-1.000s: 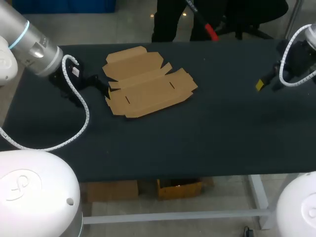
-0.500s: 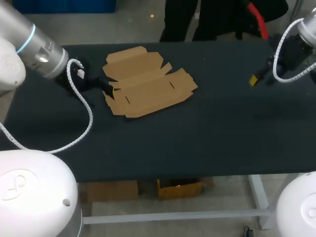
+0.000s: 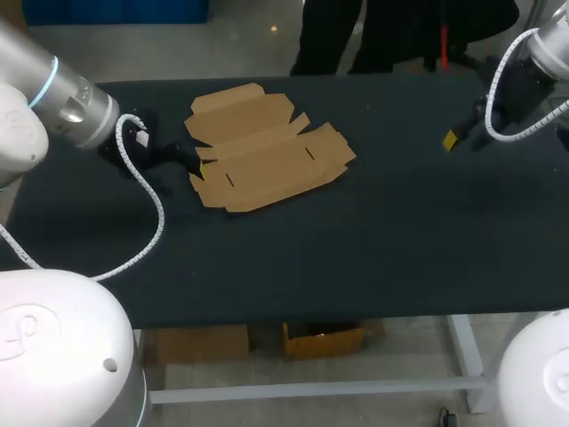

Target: Assemble the packaging by folding the flat box into shape, placing the metal phone stand inside, and closing the box properly

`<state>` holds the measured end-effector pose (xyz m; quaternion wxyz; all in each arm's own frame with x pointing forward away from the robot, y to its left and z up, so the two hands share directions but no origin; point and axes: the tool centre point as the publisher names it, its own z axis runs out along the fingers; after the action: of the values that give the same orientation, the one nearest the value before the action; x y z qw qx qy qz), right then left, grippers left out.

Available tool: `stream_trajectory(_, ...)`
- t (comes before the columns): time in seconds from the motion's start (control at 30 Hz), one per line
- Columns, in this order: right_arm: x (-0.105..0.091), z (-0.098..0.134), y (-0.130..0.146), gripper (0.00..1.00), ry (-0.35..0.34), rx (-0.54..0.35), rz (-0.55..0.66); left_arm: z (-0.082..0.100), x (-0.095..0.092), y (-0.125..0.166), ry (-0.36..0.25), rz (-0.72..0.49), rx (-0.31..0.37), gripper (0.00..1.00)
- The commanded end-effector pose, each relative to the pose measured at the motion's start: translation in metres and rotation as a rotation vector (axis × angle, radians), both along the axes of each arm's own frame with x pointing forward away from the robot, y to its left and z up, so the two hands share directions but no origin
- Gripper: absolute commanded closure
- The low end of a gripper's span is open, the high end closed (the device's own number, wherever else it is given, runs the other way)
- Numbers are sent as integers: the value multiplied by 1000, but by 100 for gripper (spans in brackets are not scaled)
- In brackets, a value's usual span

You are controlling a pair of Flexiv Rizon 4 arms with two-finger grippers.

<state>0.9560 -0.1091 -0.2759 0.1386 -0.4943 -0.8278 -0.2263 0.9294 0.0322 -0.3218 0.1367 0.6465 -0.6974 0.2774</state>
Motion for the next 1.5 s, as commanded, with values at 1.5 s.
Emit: stream_trajectory(1.5,16,6,8,0,2,36,27,-53,52,-4,65,233,-259,35)
